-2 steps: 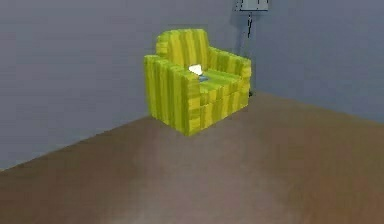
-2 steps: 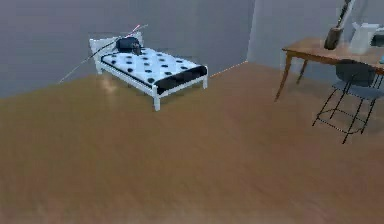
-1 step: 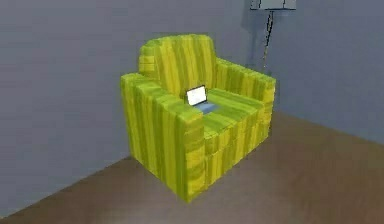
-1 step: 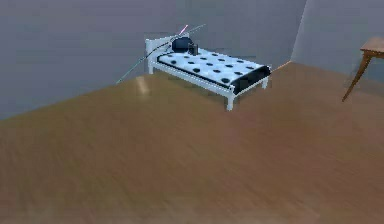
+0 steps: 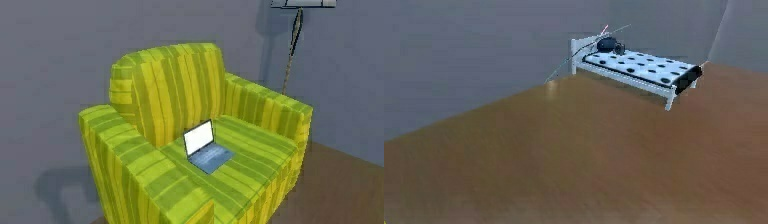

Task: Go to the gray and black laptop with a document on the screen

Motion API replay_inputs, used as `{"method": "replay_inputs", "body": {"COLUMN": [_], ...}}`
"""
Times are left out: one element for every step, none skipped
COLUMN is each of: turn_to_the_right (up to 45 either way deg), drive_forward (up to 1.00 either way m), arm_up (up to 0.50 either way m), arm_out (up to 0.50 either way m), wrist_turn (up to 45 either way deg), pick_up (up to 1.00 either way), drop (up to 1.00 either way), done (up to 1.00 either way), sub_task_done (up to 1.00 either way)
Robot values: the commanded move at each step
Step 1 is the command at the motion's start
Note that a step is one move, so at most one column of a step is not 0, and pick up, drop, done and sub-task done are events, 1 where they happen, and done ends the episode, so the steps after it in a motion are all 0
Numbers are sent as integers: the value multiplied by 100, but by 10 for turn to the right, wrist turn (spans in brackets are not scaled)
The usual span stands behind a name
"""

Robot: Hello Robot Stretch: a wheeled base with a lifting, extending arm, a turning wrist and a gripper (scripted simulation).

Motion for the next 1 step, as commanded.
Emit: {"method": "replay_inputs", "body": {"turn_to_the_right": [0], "drive_forward": [0], "arm_up": [0], "arm_out": [0], "wrist_turn": [0], "pick_up": [0], "drop": [0], "done": [100], "sub_task_done": [0]}}
